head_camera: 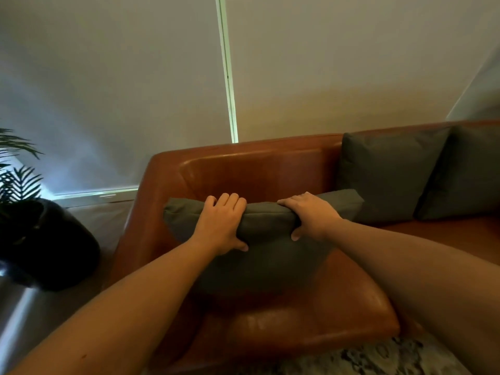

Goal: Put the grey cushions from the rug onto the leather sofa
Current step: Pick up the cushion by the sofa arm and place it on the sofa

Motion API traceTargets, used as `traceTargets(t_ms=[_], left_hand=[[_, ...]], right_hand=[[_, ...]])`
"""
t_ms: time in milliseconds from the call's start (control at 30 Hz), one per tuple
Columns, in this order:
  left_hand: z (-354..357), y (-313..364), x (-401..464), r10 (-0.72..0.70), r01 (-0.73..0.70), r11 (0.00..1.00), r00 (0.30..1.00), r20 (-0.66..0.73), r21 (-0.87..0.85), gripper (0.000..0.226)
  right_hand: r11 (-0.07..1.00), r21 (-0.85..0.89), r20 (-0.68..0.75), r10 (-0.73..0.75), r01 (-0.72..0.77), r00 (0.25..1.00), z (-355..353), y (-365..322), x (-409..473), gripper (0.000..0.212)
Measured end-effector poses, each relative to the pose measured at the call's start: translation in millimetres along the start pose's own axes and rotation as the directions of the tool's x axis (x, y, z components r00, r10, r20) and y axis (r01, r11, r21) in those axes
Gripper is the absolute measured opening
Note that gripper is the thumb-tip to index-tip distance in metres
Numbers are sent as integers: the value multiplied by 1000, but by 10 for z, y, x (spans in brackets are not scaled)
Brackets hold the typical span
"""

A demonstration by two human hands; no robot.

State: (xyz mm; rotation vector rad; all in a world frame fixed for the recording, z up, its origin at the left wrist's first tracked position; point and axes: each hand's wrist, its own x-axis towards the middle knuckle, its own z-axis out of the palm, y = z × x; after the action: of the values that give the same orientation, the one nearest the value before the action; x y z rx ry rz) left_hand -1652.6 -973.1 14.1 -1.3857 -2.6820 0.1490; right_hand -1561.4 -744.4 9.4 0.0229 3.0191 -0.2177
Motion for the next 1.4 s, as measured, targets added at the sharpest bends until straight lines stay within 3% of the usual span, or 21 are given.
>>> traceTargets(t_ms=[433, 733, 833, 1000, 1167, 1400], left_hand=[[806, -671, 1770, -74, 87, 993, 984, 159, -74, 89], [1291, -1136, 2118, -125, 165, 973, 965, 232, -162, 77], [1329, -1431, 2072, -124, 165, 974, 962, 243, -154, 92], [1322, -1831, 1964, -194, 241, 966, 913, 358, -93, 112], [1351, -2038, 2073, -227, 293, 951, 877, 423, -99, 109], [1378, -2150, 2334, -225, 234, 972, 920, 322, 11, 81]], right_hand=[[995, 54, 234, -92, 81, 968, 64, 1164, 1914, 81], [980, 200, 241, -57, 8, 969, 452, 1294, 2608, 72], [984, 172, 215, -79, 42, 973, 502, 1304, 2743, 81], [999, 10, 265, -50, 49, 963, 529, 1319, 2822, 122], [1000, -28, 281, 10, -2, 960, 525, 1353, 2981, 121], [994, -102, 262, -6, 34, 965, 400, 1431, 3189, 116]])
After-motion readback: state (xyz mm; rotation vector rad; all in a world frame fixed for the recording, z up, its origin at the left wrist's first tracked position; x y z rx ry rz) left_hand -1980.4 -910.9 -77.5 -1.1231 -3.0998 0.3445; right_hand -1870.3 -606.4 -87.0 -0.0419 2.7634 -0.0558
